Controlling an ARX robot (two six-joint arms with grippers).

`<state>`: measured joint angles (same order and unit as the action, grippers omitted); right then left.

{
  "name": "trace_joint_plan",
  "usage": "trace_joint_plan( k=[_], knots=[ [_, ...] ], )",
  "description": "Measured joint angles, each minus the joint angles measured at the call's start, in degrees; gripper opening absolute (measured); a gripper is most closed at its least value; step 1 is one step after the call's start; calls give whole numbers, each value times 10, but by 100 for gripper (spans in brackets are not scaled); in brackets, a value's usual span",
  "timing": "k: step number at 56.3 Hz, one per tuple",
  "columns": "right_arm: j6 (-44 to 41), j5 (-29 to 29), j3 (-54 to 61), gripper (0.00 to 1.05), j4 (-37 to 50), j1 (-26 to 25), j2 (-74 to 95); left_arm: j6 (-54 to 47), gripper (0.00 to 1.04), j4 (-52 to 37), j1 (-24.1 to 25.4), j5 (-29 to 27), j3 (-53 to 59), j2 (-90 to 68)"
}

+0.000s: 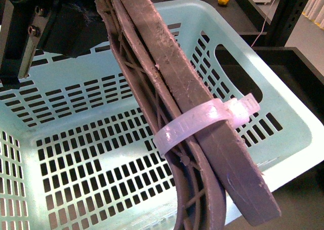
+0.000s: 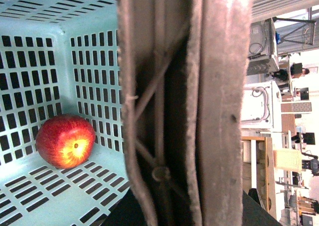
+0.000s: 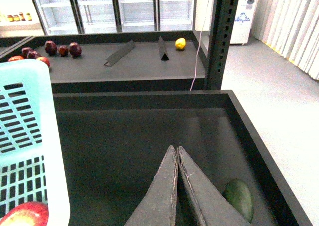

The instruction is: Pick apple with right arm and hold basket with left

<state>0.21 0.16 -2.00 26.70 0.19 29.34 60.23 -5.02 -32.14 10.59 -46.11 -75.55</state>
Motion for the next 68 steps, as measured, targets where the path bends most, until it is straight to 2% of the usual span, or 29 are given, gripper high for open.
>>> trace_joint_plan(
  k=[4,32,61,68],
  knots=[
    [0,1,10,2,11,0,-11,0,16,0,0,1,0,0],
    [0,-2,10,2,-97,0,-123,0,16,0,0,1,0,0],
    [0,-2,10,2,-165,0,-192,0,16,0,0,1,0,0],
    [0,-1,10,2,-258,0,-269,0,16,0,0,1,0,0]
  ],
)
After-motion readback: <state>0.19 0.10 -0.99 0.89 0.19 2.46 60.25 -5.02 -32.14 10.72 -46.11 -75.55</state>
